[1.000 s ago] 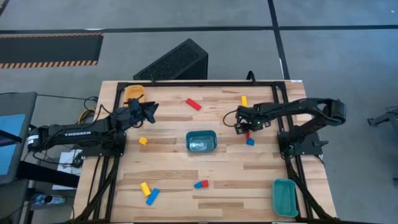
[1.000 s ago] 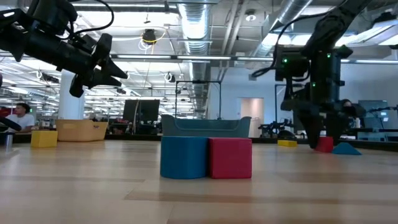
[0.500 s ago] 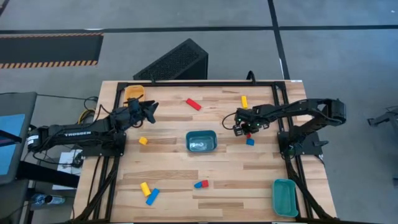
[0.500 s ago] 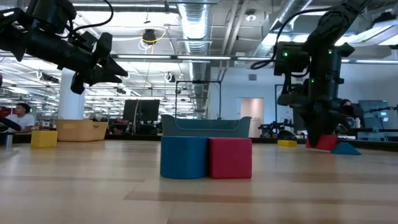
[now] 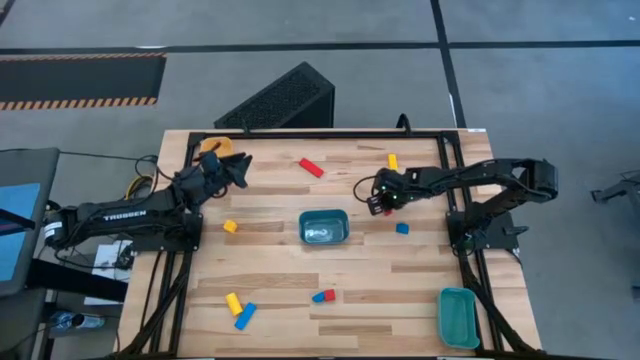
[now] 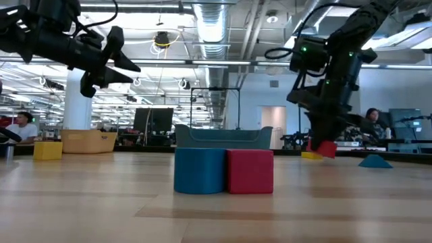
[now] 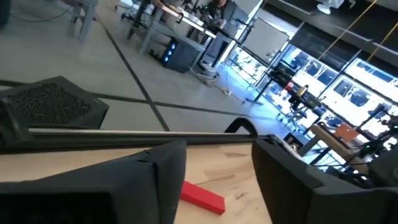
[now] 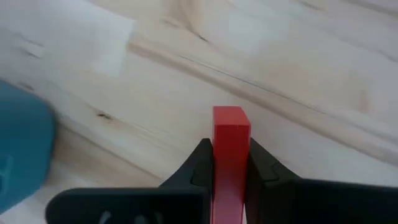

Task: Sort & place blocks by color
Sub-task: Put the top right red block into the blue bin

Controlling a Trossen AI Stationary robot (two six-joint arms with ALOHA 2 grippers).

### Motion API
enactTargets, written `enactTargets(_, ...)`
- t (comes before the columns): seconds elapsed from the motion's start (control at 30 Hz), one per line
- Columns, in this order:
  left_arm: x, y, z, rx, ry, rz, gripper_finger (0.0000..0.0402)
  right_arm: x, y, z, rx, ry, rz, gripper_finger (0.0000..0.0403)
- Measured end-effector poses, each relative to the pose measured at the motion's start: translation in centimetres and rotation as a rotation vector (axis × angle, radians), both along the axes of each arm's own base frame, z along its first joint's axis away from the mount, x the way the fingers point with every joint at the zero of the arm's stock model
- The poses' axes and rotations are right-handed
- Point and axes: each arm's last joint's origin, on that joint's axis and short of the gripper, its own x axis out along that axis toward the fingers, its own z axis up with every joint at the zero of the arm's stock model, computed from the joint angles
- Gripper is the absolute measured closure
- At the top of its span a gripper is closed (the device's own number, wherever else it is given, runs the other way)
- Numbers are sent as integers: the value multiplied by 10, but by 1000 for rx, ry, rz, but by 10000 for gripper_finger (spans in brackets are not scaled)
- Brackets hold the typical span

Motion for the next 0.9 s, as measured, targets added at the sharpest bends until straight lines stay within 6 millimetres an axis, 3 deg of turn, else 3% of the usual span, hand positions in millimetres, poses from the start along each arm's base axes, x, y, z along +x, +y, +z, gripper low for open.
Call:
enactTargets(0.23,1,1,2,17,22,-54,167,16,-6,24,-107,-57,41,356)
enactTargets(0.6,-2,10,2,100,92,-310,177,54,-4,90,-309,-237,243,355)
enactTargets(0.9,-3,15,16,196,107,-365,177,66,7,119,-366,-313,292,354)
